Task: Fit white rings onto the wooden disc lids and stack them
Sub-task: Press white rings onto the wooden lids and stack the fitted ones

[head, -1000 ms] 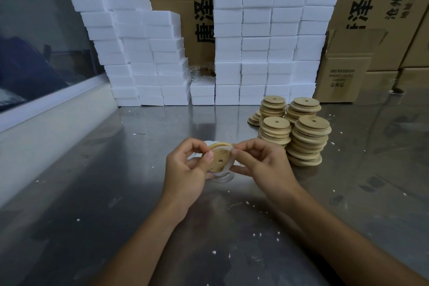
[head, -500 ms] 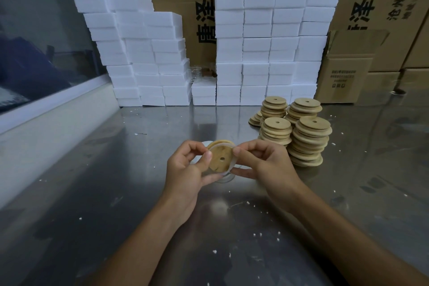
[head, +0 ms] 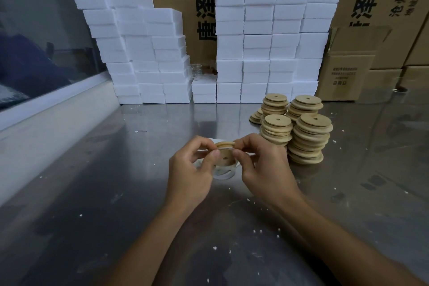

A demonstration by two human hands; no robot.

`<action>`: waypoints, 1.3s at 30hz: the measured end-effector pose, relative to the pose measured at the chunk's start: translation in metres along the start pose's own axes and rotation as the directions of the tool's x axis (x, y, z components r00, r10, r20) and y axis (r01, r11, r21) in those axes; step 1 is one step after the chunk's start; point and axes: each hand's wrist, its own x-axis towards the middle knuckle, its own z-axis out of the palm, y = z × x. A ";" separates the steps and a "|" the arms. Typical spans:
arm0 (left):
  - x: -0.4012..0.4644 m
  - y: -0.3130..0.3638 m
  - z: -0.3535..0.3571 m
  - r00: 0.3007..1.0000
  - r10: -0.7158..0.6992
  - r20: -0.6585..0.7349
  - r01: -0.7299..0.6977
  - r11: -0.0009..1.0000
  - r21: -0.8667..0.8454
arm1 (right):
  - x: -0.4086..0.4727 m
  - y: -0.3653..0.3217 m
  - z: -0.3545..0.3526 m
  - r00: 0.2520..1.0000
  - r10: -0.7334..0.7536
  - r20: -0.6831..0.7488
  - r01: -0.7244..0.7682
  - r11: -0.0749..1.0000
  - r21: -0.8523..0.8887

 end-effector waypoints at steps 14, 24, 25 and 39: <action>0.003 -0.004 -0.002 0.986 -0.166 0.019 0.167 0.983 -0.078 | 0.006 0.007 -0.003 0.977 0.191 0.090 -0.204 0.963 0.175; 0.001 0.001 0.003 0.927 -0.374 0.022 0.360 0.875 -0.325 | 0.004 0.010 0.002 0.946 0.305 0.110 -0.323 0.853 0.410; 0.001 0.001 0.002 0.922 -0.387 0.019 0.370 0.865 -0.339 | 0.004 0.010 0.002 0.944 0.307 0.123 -0.330 0.840 0.430; -0.004 0.001 0.004 0.982 -0.163 0.092 0.171 0.981 -0.092 | -0.004 0.003 0.006 0.994 0.061 0.088 -0.069 0.993 0.100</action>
